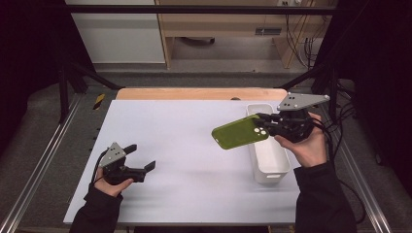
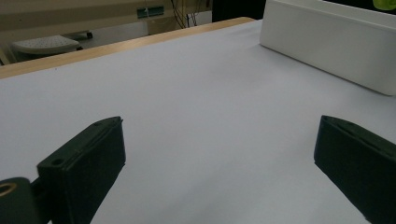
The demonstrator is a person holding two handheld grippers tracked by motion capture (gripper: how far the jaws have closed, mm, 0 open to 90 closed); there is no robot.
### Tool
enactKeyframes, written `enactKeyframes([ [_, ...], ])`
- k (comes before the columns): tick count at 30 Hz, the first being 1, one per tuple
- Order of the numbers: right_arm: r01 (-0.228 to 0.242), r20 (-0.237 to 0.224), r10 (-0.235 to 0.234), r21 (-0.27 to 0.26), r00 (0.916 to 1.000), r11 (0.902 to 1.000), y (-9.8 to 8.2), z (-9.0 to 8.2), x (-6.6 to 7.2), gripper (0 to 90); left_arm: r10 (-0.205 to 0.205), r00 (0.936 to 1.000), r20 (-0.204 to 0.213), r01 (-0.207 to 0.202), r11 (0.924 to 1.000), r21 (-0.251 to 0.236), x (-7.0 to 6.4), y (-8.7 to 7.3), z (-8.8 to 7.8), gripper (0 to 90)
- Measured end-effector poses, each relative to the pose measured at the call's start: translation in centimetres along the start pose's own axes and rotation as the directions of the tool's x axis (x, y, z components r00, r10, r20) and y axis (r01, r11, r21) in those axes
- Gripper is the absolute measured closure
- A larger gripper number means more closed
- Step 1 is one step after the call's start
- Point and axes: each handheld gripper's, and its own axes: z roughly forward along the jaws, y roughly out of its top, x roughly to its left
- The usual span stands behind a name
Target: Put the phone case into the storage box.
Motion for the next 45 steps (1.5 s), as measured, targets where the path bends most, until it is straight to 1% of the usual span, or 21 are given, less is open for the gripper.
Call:
enactKeyframes([
  [10,0.034,0.047,-0.035,0.021,0.9983,0.9992,0.9,-0.2,-0.6,79.2,-0.004,1.0,-0.001,0.004,1.0,0.004,0.1,-0.2,0.0,1.9],
  [19,0.05,0.091,-0.054,0.043,0.9944,0.9978,1.4,-0.4,-1.2,79.2,-0.003,1.0,0.003,0.003,1.0,0.008,0.2,-0.3,0.1,1.9],
  [24,0.068,0.119,-0.074,0.056,0.9902,0.9961,1.7,-0.5,-1.6,79.2,-0.003,1.0,0.005,0.003,1.0,0.009,0.2,-0.3,0.2,1.9],
  [26,0.067,0.129,-0.074,0.059,0.9889,0.9961,1.8,-0.5,-1.8,79.2,-0.003,1.0,0.005,0.003,1.0,0.009,0.2,-0.3,0.2,1.9],
  [30,0.078,0.155,-0.088,0.074,0.9839,0.9943,1.9,-0.5,-2.2,79.2,-0.002,1.0,0.005,0.002,0.9999,0.01,0.2,-0.4,0.2,2.0],
  [37,0.093,0.176,-0.105,0.079,0.9787,0.9925,2.1,-0.5,-2.7,79.2,-0.002,1.0,0.006,0.002,0.9999,0.015,0.3,-0.4,0.2,2.0],
  [45,0.103,0.219,-0.121,0.093,0.9682,0.9904,2.2,-0.3,-3.4,79.2,0.0,1.0,0.007,0.0,0.9998,0.018,0.3,-0.4,0.2,2.0],
])
